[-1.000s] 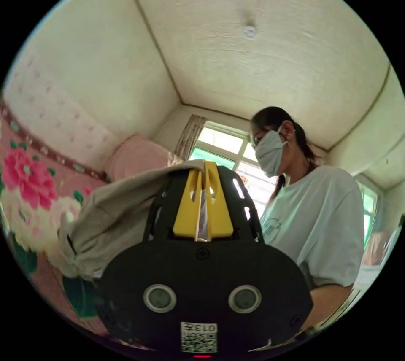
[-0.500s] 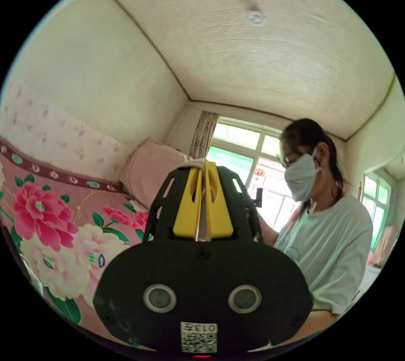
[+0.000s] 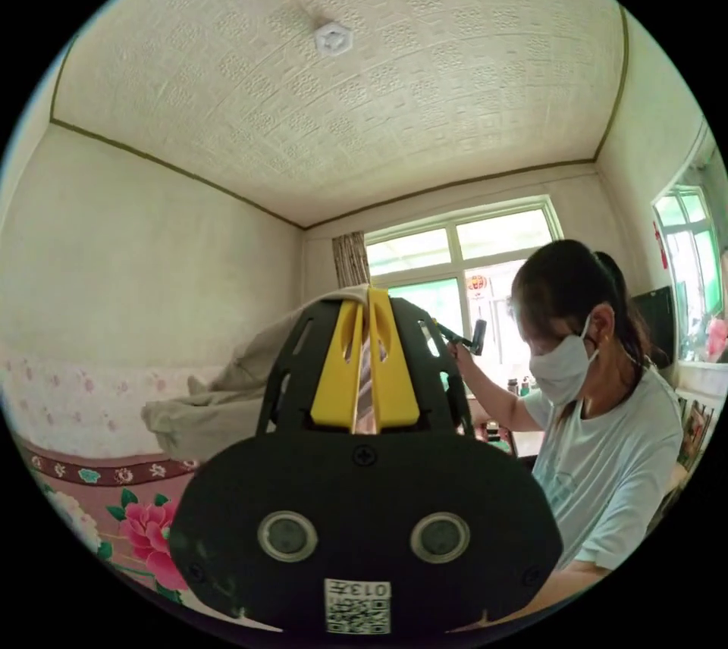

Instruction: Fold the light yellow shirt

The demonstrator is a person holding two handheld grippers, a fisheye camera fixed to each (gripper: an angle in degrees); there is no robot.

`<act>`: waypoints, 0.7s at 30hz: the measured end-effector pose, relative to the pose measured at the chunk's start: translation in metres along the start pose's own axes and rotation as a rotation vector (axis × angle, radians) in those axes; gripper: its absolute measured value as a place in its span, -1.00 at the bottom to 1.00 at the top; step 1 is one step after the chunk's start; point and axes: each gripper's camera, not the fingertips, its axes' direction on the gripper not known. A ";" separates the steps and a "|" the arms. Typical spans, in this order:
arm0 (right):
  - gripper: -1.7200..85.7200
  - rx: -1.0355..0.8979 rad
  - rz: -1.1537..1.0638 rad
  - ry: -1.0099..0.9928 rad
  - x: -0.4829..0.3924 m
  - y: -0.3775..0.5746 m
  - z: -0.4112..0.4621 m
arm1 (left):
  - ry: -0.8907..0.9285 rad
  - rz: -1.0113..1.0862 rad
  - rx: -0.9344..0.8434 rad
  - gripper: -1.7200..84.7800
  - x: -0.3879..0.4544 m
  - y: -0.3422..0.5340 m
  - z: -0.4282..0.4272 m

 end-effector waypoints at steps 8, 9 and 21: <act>-0.81 -0.453 0.220 0.026 -0.026 0.177 -0.065 | -0.011 -0.319 -0.310 -0.96 0.079 0.184 0.009; -0.81 -0.583 0.293 0.042 -0.034 0.228 -0.072 | -0.027 -0.462 -0.395 -0.96 0.081 0.237 0.010; -0.83 -1.430 0.770 0.230 -0.142 0.597 -0.128 | -0.056 -1.430 -0.779 -0.96 0.160 0.599 -0.033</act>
